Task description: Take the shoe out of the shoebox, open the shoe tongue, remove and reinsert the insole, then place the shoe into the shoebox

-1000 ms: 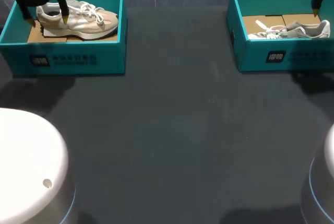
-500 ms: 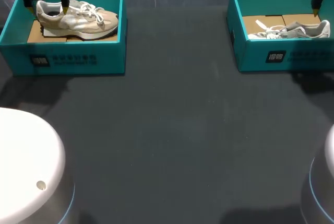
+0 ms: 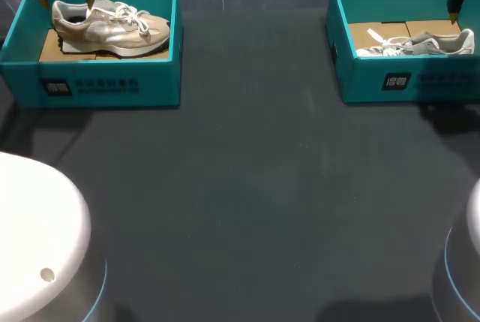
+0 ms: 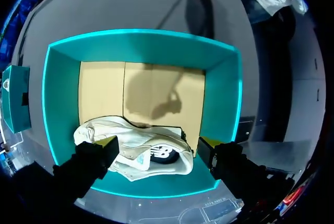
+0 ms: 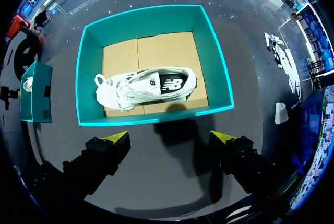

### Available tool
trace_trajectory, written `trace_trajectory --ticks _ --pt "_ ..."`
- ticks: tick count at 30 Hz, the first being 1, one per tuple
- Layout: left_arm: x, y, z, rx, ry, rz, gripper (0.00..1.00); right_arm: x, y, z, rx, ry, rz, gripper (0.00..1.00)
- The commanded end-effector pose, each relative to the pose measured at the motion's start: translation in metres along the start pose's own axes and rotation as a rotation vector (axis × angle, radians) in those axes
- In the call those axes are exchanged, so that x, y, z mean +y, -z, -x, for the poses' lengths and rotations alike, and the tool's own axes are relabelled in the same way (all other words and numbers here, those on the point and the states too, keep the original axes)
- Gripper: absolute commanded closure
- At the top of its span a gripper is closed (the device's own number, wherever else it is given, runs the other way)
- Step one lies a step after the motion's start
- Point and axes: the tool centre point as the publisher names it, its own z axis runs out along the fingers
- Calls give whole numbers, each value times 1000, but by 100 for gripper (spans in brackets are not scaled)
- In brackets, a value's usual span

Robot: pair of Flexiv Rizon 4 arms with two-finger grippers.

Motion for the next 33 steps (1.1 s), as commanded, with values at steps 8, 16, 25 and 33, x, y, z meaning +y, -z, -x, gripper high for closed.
trace_trajectory --ticks 8,16,25,33 --pt "39 -14 -17 9 50 -63 0 -1 0 0 0 0 1 0" --pt "45 -20 -19 9 35 -75 0 -1 0 0 0 0 1 0" --pt "65 -39 -33 1 -8 -52 0 -1 0 0 0 0 1 0" --pt "81 -61 -37 10 -17 -41 0 -1 0 0 0 0 1 0"
